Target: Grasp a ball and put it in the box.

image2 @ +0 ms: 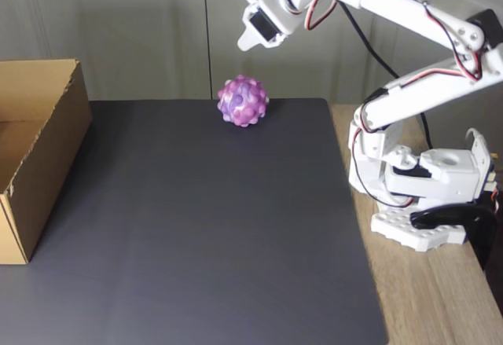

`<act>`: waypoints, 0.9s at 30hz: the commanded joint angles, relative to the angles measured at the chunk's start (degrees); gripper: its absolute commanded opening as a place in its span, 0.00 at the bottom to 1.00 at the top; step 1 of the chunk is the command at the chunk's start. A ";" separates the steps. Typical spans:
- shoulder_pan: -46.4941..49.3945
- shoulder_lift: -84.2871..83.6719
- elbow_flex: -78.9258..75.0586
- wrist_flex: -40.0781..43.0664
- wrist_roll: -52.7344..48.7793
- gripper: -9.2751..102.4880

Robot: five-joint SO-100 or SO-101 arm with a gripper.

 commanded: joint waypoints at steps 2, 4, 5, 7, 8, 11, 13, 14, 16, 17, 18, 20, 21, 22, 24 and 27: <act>1.05 -1.93 -2.72 -2.81 0.44 0.08; 2.37 -3.08 -2.72 -5.01 0.79 0.08; 3.16 -3.69 -2.72 -6.24 0.97 0.08; 4.75 -4.83 -3.43 -6.94 1.41 0.08; 5.54 -5.10 -3.69 -7.03 1.67 0.08; 6.94 -5.27 -3.69 -7.12 1.76 0.09; 7.65 -5.27 -3.60 -7.12 1.93 0.16; 7.91 -5.36 -3.60 -7.12 1.93 0.21; 8.17 -5.36 -3.16 -7.12 2.11 0.29; 8.09 -5.27 -2.99 -7.12 2.02 0.32; 8.09 -5.27 -2.90 -6.94 2.02 0.35; 8.00 -5.45 -2.55 -6.77 2.20 0.40; 7.82 -5.45 -2.20 -6.68 2.29 0.42; 7.73 -5.54 -1.85 -6.59 2.20 0.44; 7.38 -5.45 -1.05 -6.59 2.55 0.45; 6.94 -5.27 -0.09 -7.47 4.04 0.46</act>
